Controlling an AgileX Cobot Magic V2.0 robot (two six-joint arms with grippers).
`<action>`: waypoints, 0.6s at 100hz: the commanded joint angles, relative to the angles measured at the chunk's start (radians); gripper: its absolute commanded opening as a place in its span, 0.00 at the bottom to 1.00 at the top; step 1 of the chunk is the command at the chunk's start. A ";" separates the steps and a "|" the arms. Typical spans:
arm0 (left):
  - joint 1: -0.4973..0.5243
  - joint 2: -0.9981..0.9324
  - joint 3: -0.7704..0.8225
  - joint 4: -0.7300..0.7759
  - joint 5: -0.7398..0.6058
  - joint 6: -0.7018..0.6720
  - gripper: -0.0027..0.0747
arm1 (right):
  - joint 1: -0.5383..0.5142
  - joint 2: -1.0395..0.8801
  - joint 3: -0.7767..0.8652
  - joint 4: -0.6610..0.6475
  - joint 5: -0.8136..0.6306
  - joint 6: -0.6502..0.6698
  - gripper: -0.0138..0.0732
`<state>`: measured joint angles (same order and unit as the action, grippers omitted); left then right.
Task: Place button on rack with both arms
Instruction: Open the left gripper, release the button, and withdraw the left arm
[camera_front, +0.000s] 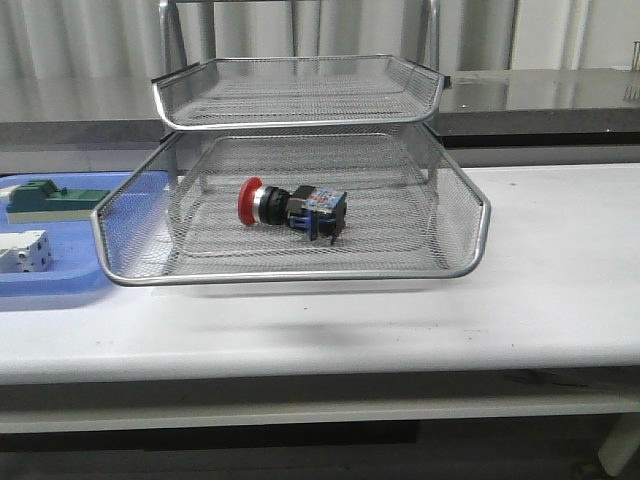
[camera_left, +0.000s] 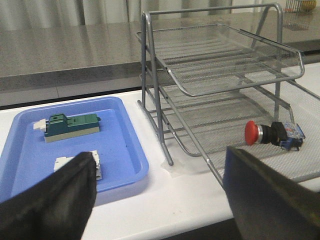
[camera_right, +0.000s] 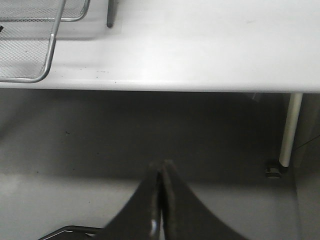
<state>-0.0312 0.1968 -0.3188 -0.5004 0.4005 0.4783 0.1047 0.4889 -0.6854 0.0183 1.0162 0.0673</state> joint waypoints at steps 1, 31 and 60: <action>0.001 0.001 -0.001 -0.064 -0.139 -0.010 0.69 | -0.002 0.005 -0.033 -0.006 -0.060 -0.002 0.08; 0.001 0.001 0.010 -0.066 -0.173 -0.010 0.69 | -0.002 0.005 -0.033 -0.006 -0.060 -0.002 0.08; 0.001 0.001 0.010 -0.066 -0.217 -0.010 0.27 | -0.002 0.005 -0.033 -0.006 -0.060 -0.002 0.08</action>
<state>-0.0312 0.1891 -0.2787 -0.5453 0.2666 0.4783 0.1047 0.4889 -0.6854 0.0183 1.0162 0.0673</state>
